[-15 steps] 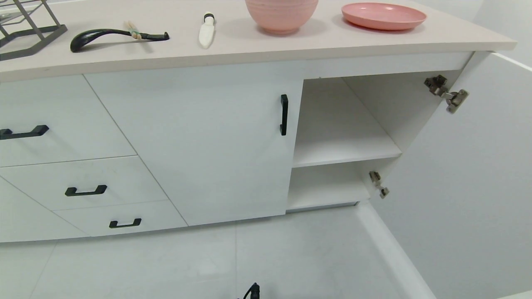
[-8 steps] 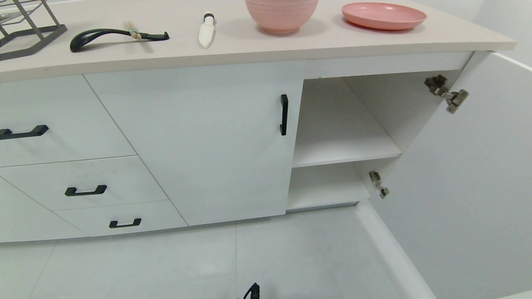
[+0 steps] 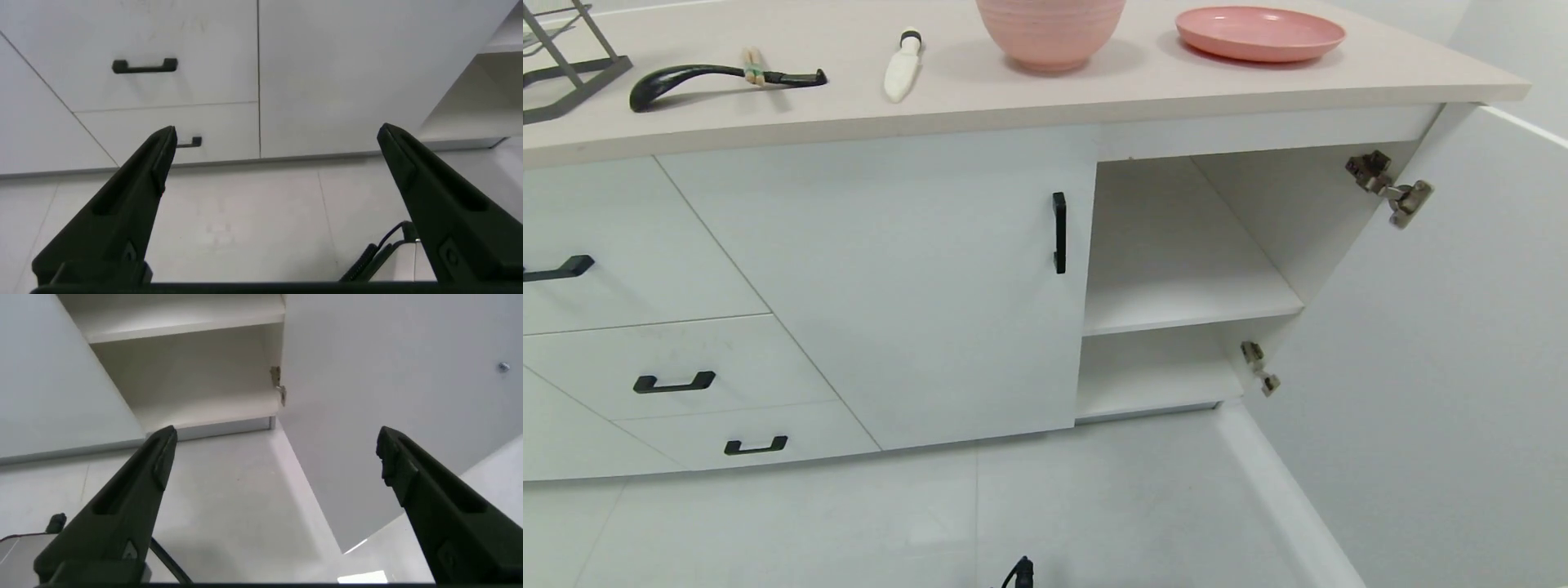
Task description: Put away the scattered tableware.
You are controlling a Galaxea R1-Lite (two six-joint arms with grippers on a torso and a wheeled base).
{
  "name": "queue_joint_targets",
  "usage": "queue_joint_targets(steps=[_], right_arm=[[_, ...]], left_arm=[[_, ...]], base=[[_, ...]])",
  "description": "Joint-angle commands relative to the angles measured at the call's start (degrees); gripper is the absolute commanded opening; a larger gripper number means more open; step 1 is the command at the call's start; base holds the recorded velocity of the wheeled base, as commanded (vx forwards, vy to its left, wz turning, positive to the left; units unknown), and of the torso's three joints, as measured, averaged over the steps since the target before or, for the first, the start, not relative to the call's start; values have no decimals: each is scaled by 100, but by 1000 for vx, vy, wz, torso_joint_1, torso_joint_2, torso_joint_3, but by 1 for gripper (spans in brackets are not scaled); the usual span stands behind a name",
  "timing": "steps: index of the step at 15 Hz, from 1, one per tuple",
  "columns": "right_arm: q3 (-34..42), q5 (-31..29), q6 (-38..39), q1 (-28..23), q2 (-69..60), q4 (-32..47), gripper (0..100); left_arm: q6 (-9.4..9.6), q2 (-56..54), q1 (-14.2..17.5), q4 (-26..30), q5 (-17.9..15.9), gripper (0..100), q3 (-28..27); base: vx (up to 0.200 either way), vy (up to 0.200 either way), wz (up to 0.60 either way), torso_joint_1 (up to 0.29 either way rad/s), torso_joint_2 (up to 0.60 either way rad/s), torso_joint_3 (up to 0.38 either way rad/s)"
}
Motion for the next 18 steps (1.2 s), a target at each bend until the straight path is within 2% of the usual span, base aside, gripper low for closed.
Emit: queue_joint_targets(steps=[1,4,11,13,18], right_arm=[[0,8,0,-14,22,-8,100],[0,8,0,-14,22,-8,100],[0,0,0,-23,22,-8,100],[0,0,0,-23,22,-8,100],[0,0,0,-23,22,-8,100]], left_arm=[[2,18,-11,4,7,100,0],[-7,18,-11,4,7,100,0],[11,18,-11,4,-2,100,0],[11,18,-11,4,-2,100,0],[2,18,-11,4,-2,100,0]], base=[[0,0,0,0,0,0],[0,0,0,0,0,0],[200,0,0,0,2,4],[200,-200,0,0,5,0],[0,0,0,0,0,0]])
